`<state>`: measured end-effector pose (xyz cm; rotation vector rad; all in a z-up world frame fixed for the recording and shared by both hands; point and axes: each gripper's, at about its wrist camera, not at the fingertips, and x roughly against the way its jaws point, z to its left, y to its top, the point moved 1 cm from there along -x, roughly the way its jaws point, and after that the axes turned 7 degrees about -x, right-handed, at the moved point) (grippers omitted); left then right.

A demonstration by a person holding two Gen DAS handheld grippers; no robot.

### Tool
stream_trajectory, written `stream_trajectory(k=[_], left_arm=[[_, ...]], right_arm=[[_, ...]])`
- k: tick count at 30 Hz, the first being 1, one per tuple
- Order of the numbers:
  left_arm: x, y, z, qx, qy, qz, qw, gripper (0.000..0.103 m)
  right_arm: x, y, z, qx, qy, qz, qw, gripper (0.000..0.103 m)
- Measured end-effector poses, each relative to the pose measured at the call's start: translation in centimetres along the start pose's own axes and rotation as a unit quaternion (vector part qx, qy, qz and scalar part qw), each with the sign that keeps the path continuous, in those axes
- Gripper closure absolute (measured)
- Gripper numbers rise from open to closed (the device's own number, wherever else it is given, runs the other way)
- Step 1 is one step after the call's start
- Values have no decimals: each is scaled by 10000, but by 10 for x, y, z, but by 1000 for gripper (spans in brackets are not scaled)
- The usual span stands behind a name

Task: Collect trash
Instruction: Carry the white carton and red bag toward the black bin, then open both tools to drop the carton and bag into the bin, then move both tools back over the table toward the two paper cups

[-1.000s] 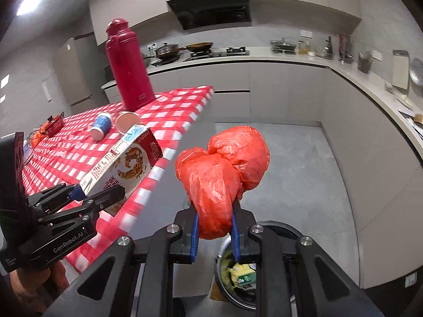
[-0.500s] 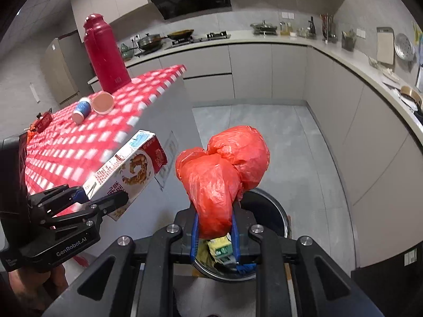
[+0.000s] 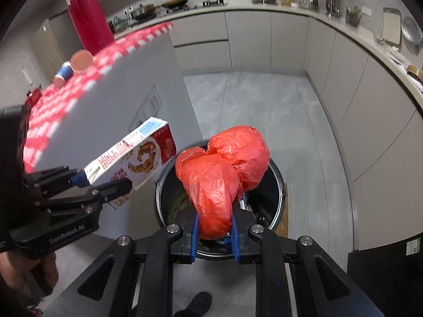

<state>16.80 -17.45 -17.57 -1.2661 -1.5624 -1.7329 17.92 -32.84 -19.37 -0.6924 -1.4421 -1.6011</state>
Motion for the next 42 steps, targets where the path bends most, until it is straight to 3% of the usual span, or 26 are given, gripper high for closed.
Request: stream_trajectory(k=[11,12,13,14,15,16,22,36,42], left_arm=[[-62,-7,-7,38,-217,802,9965,66],[-68,-9,-11,-67,-207,888,9958,60],[-72,-10,-13,-151,-110,948,9953,37],[-72,-11,-11,-141,108,899,9958,25],[-66,-12,-7,-66,224,755,9969,12],[-60,-12,-2,38,338,626,9975,10],[-40,-21,5,110,630,496,9967,10],[-30,-12,2,28,582,413,9974,7],[-10,-3,-4,-65,560,234,9981,7]], right_arm=[[-73,-10,-9,497,-232,693,9961,82],[-77,-10,-9,566,-248,714,9955,79],[-84,-10,-10,684,-391,767,9939,61],[-85,-11,-12,748,-550,769,9927,19],[-84,-11,-15,770,-652,697,9924,2],[-77,-9,-19,740,-600,519,9941,0],[-62,-8,-55,207,-1140,389,9925,0],[-44,-20,-67,-216,-1180,358,9921,0],[-18,-14,-63,-260,-1173,119,9927,0]])
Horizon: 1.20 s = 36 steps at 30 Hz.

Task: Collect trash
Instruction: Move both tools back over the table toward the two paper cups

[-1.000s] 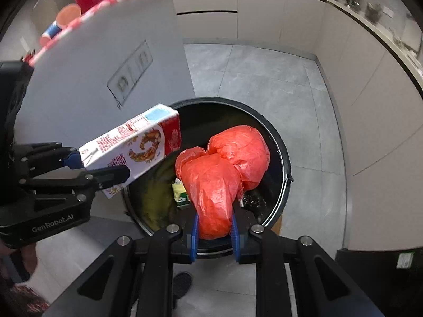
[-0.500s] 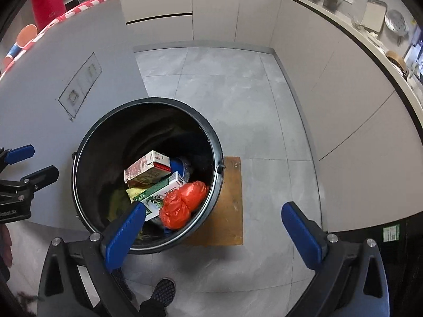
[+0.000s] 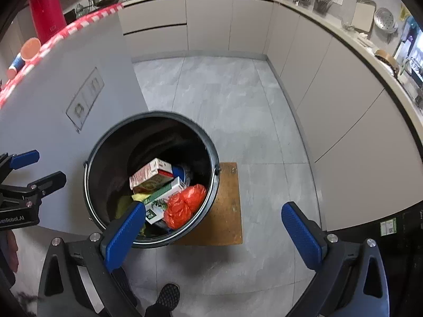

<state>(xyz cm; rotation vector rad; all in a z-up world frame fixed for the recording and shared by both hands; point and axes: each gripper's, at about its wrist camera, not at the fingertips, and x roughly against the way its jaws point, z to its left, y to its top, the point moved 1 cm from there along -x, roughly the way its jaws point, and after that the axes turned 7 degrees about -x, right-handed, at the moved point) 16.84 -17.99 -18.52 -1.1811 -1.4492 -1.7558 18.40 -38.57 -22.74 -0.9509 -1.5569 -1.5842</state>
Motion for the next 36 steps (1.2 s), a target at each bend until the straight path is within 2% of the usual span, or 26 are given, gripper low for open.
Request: stream_trajectory(k=[4,20,31,36], left_arm=[[24,8,-1,-40,23,-243,9997,7],[69,13,12,82,67,-621,9980,7],[107,14,31,315,218,-994,9943,7],[123,10,51,540,359,-1159,9911,7]], right_arm=[[24,7,1,-82,62,-196,9998,0],[81,22,12,-112,115,-675,9976,0],[108,35,24,-62,415,-964,9945,0],[112,43,40,-2,632,-883,9941,0]])
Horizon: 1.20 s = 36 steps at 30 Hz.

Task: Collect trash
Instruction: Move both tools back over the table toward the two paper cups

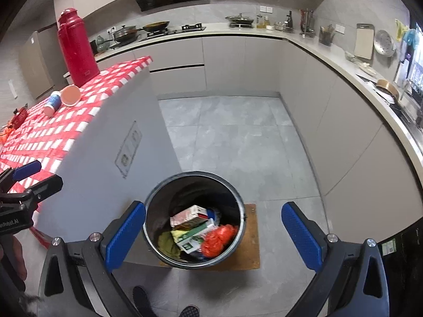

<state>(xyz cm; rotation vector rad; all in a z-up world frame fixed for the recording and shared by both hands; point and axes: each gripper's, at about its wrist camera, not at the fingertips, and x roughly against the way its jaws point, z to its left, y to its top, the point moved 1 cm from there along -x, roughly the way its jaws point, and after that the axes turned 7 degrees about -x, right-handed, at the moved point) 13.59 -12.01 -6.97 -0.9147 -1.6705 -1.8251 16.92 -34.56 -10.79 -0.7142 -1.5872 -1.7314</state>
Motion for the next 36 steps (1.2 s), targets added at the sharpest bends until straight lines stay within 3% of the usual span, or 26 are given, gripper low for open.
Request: stream_trajectory(k=[15,36], left_arm=[[31,-5,83,653,735,-317,9947,7],[49,-23,222,1417,1555,-519,9762,7]], right_arm=[[9,39,85,502,629,-433,9958,0],[4,80,247,1519,1616,-699,9726,0]])
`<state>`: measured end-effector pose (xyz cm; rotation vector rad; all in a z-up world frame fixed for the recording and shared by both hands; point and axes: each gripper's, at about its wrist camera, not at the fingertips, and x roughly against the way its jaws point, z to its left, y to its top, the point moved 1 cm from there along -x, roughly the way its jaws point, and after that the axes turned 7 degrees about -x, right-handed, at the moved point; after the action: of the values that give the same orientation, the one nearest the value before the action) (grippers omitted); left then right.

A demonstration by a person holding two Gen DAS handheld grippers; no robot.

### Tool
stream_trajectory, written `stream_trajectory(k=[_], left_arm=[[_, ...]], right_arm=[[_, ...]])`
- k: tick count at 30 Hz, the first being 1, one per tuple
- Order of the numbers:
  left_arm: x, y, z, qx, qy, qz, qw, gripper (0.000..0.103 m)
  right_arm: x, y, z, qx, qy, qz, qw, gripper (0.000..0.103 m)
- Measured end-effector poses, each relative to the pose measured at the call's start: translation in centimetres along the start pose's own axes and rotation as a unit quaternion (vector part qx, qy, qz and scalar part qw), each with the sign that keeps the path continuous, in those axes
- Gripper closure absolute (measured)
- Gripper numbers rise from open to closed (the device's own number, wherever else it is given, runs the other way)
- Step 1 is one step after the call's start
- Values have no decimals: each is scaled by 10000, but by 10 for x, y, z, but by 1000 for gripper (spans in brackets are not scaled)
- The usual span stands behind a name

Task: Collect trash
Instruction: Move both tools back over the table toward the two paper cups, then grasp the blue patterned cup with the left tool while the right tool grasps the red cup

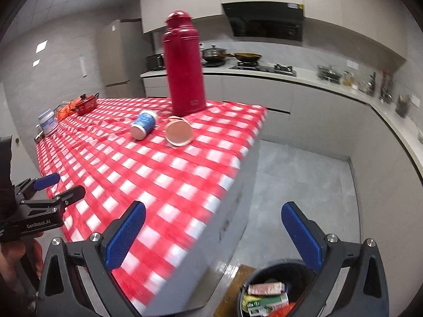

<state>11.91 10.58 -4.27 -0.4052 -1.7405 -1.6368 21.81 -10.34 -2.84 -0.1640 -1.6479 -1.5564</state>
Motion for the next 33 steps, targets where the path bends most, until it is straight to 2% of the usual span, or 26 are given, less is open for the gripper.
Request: stream_trajectory(k=[4,12,16,33], left_arm=[[-25,13,33,139,21,6,9999,7],[-83,43,72,145,-144,135,9997,7],[-108,57,81,88,-219,257,9994,14],[-200,104,92,-133,-564,631,9963,14]], right_arm=[[-27,18,27,233,77,17,9997,0],[-102,57,75,459,178,189,9986,0],[-140,71,93,581,155,358,9975,4],[-261,108,105,638,31,977,9932,4]])
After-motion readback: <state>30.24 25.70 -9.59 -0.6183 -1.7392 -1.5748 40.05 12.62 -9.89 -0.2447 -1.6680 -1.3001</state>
